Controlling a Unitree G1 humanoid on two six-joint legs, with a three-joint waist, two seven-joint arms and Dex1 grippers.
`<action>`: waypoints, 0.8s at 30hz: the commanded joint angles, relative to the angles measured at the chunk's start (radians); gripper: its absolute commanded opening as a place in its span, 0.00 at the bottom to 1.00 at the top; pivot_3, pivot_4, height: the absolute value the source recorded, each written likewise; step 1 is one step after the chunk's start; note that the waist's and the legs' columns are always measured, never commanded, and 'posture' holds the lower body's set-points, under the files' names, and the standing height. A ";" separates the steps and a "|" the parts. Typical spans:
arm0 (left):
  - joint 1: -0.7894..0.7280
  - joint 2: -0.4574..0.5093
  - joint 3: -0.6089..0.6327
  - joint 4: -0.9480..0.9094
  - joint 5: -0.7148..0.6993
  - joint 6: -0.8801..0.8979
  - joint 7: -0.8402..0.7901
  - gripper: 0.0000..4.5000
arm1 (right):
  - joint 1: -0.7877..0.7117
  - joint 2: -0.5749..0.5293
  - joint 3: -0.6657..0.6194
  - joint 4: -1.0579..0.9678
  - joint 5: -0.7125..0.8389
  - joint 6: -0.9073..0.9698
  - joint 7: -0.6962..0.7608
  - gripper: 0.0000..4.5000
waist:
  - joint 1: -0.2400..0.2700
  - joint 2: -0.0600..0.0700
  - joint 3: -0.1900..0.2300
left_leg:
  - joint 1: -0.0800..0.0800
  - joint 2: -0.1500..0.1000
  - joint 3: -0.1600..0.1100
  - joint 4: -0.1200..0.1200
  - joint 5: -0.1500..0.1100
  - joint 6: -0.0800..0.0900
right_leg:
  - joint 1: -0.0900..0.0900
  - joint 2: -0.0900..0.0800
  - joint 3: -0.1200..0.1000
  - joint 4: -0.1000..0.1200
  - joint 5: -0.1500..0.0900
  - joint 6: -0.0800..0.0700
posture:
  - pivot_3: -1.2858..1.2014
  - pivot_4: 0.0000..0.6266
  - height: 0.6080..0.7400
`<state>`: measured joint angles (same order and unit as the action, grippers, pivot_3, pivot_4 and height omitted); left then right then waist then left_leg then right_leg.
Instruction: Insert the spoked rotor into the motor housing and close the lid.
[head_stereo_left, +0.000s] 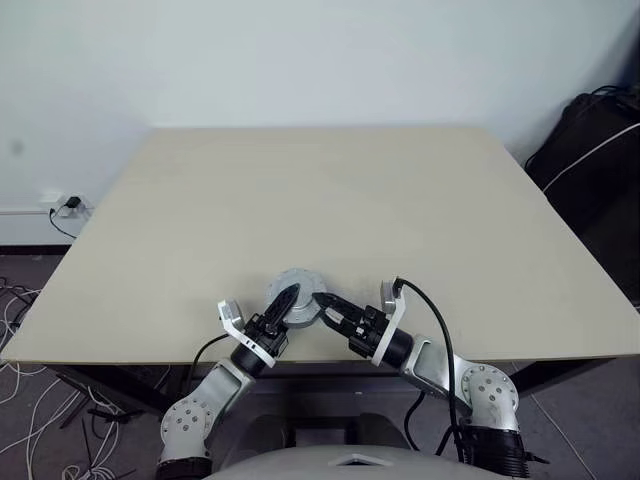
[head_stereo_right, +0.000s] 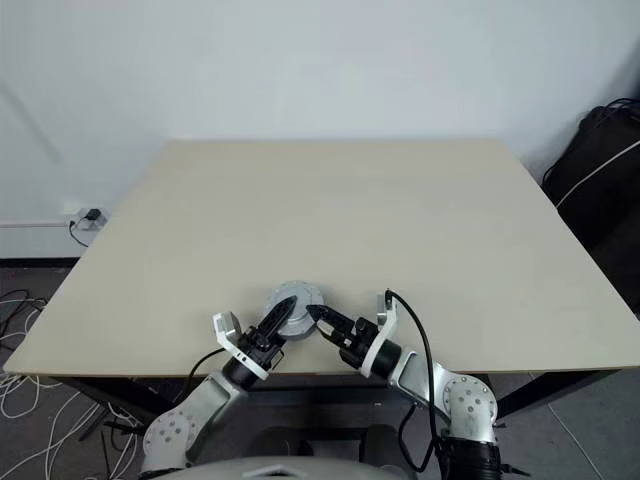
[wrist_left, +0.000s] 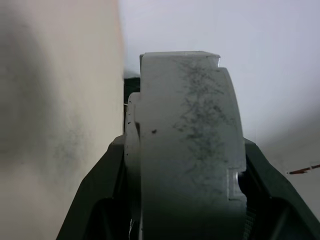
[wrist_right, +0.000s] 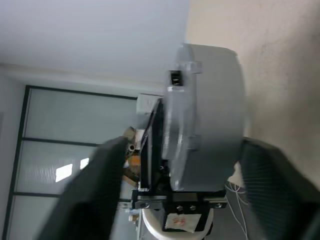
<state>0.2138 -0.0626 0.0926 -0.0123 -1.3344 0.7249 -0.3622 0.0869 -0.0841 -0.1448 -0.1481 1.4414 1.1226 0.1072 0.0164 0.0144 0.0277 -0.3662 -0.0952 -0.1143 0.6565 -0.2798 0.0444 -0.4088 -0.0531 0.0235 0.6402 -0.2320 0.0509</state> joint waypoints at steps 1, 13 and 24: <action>-0.022 -0.088 0.013 -0.032 0.002 -0.053 -0.007 0.47 | 0.005 -0.025 -0.004 -0.060 0.038 -0.004 0.014 1.00 | 0.001 0.000 0.000 | 0.000 0.000 0.000 0.000 0.000 0.000 | 0.000 0.000 0.000 0.000 0.000 0.000 | 0.52 0.00 1.00; -0.387 -0.035 0.181 0.254 0.137 -0.236 0.083 0.47 | 0.050 -0.200 0.319 -0.283 -0.771 -0.519 0.144 1.00 | 0.012 -0.007 0.003 | -0.001 -0.001 0.001 0.004 0.001 0.000 | 0.000 0.001 -0.002 0.000 0.002 0.004 | 0.52 0.00 1.00; -0.786 -0.026 0.318 0.756 0.311 -0.391 0.032 0.47 | 0.093 -0.179 0.423 -0.067 -1.389 -1.073 0.009 1.00 | 0.021 -0.017 0.004 | -0.001 -0.002 0.002 0.006 0.003 -0.005 | -0.001 0.003 -0.001 0.001 0.006 0.000 | 0.52 0.00 1.00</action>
<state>-0.4936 -0.0864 0.3950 0.7238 -1.0366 0.3625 -0.2896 0.1847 -0.2706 0.2880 -0.2273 0.1084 0.1144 0.1444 0.0378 -0.0030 0.0322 -0.3677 -0.0968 -0.1127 0.6622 -0.2763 0.0392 -0.4095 -0.0475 0.0228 0.6411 -0.2257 0.0506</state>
